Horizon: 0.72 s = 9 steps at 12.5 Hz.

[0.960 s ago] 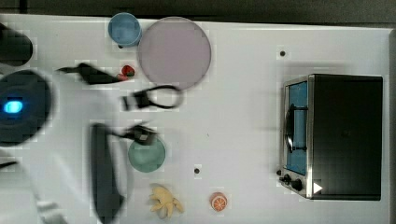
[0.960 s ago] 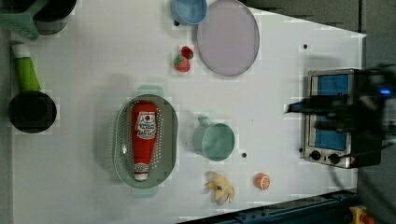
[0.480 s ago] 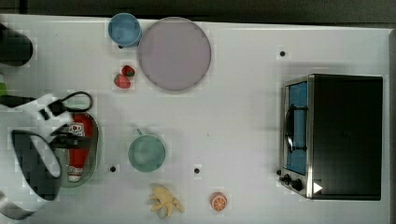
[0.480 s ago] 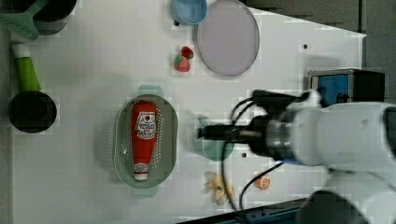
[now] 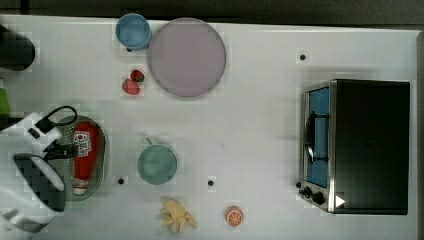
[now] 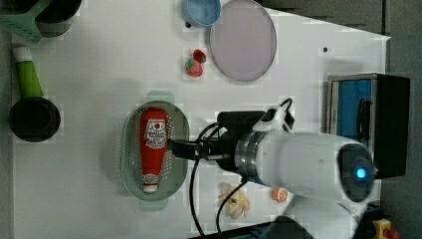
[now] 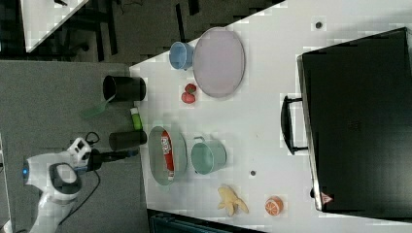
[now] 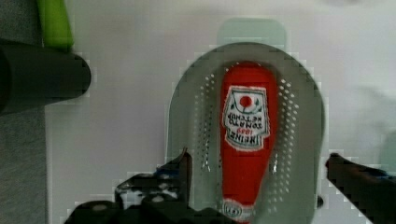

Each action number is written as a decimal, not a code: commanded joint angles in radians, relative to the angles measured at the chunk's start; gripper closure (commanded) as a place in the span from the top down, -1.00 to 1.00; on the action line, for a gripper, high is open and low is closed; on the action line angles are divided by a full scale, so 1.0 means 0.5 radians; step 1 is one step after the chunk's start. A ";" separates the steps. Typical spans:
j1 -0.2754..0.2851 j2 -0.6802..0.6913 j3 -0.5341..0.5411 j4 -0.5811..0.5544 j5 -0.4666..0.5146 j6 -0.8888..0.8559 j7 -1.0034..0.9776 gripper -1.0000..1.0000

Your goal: Pick ketchup from strainer and place it on the table

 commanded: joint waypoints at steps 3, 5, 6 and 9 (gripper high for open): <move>-0.023 0.317 -0.044 -0.243 -0.083 0.502 0.139 1.00; -0.013 0.456 -0.057 -0.262 -0.084 0.647 0.139 1.00; -0.006 0.522 -0.067 -0.261 -0.085 0.672 0.139 1.00; 0.034 0.672 -0.125 -0.252 -0.090 0.768 0.139 1.00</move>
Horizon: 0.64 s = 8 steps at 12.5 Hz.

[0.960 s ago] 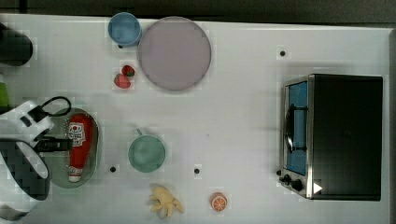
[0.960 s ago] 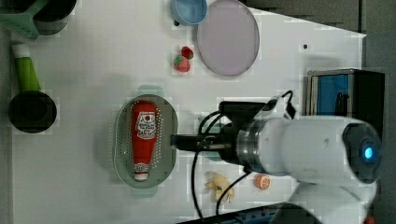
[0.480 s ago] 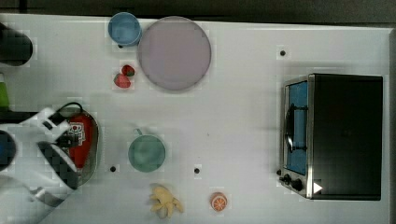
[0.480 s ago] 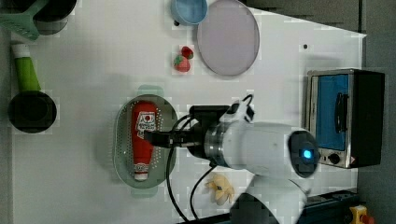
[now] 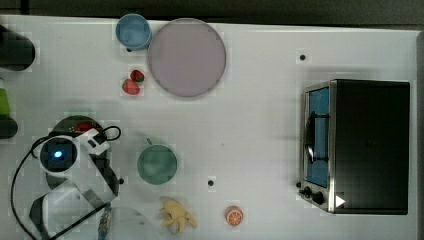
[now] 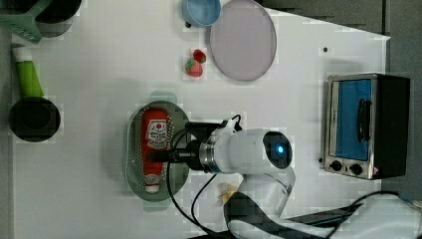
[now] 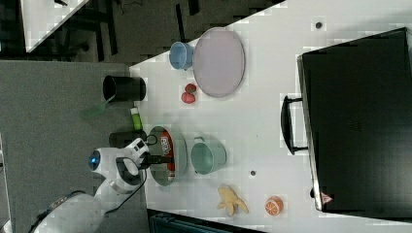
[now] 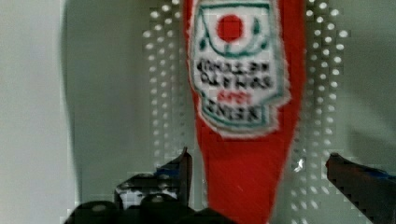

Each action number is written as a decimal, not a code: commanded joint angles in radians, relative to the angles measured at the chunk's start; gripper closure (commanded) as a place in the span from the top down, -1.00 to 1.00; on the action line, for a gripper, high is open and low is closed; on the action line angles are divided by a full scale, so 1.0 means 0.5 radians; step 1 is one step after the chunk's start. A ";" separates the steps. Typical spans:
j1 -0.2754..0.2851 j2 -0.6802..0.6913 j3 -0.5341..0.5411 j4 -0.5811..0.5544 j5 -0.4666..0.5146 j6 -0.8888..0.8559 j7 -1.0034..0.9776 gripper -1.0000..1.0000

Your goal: Pick ketchup from strainer and place it on the table

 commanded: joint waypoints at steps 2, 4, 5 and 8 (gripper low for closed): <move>0.079 0.075 -0.062 0.069 -0.008 0.170 0.101 1.00; 0.140 0.107 -0.140 0.070 -0.075 0.200 0.101 0.68; 0.169 0.112 -0.170 0.070 -0.094 0.224 0.101 0.43; 0.181 0.092 -0.135 0.068 -0.093 0.284 0.101 0.17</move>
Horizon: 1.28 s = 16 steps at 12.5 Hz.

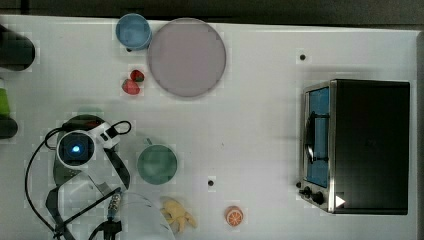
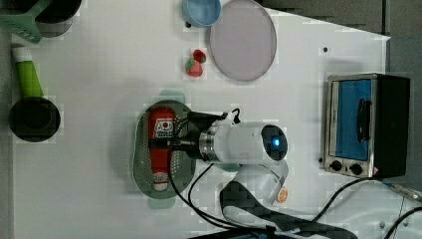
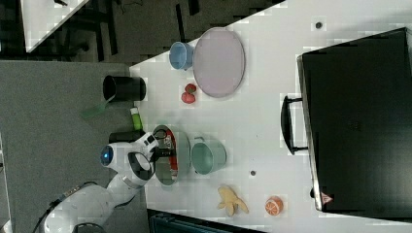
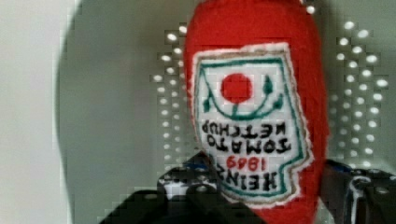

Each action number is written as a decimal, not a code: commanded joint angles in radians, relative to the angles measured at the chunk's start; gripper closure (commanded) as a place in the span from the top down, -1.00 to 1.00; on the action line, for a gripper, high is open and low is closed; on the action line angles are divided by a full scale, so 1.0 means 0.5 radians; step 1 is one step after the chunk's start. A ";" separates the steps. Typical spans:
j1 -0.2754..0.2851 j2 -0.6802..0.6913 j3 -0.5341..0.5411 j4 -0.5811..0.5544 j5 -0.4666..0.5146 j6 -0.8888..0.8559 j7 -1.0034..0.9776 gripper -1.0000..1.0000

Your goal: Pick ketchup from strainer and place it on the table

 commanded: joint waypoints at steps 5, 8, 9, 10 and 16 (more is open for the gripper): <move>0.032 -0.422 0.086 0.033 0.007 -0.274 0.088 0.17; -0.044 -0.745 0.091 0.119 0.272 -0.735 0.088 0.17; -0.079 -0.822 0.083 0.176 0.377 -0.894 0.087 0.17; -0.114 -0.885 0.061 0.237 0.439 -1.048 0.073 0.17; -0.294 -1.000 -0.306 0.421 0.447 -1.349 -0.310 0.17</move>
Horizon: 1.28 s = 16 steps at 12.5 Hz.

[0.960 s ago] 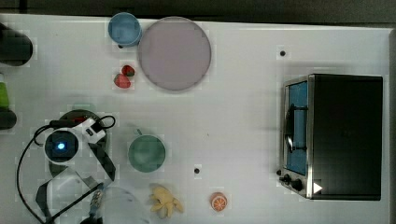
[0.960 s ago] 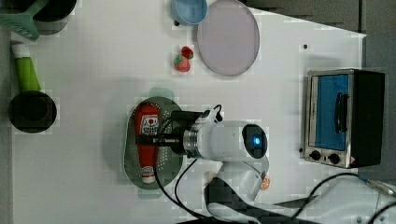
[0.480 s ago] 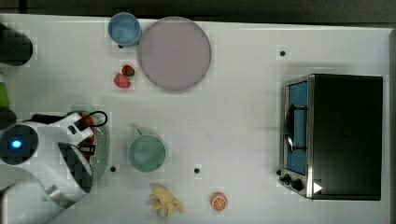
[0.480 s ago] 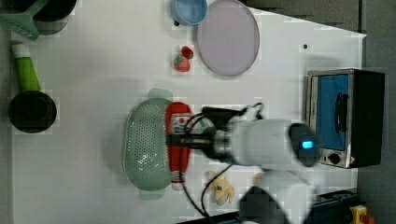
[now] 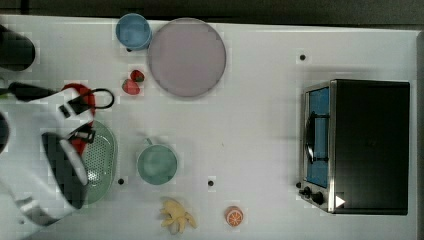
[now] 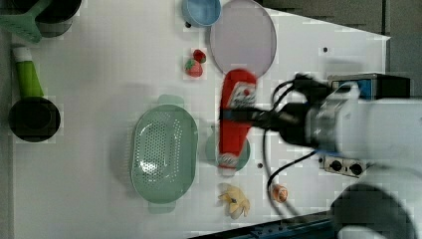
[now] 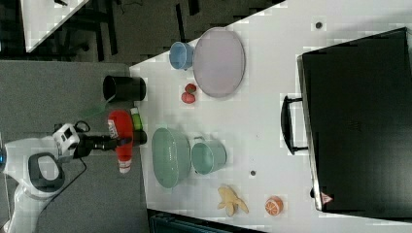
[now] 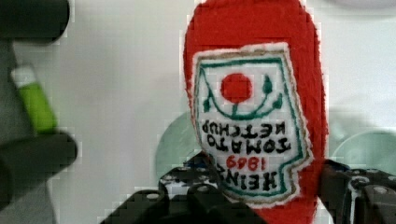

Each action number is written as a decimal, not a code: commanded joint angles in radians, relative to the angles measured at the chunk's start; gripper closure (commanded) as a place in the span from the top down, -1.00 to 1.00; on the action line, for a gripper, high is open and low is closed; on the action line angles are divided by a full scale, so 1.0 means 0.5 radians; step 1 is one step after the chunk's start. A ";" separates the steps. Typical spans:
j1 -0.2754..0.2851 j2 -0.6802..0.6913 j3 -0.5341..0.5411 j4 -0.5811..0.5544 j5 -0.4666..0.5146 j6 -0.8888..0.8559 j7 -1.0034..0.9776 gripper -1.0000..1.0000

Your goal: Pick ketchup from strainer and place it on the table

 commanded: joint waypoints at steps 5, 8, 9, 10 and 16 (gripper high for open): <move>-0.214 0.082 -0.674 -0.054 -0.001 -0.070 -0.417 0.17; -0.217 0.082 -0.877 -0.187 -0.001 -0.072 -0.477 0.17; -0.218 0.082 -0.919 -0.257 -0.001 -0.065 -0.523 0.17; -0.218 0.082 -0.947 -0.333 -0.001 -0.034 -0.551 0.17; -0.215 0.213 -0.974 -0.724 -0.032 0.583 -0.552 0.17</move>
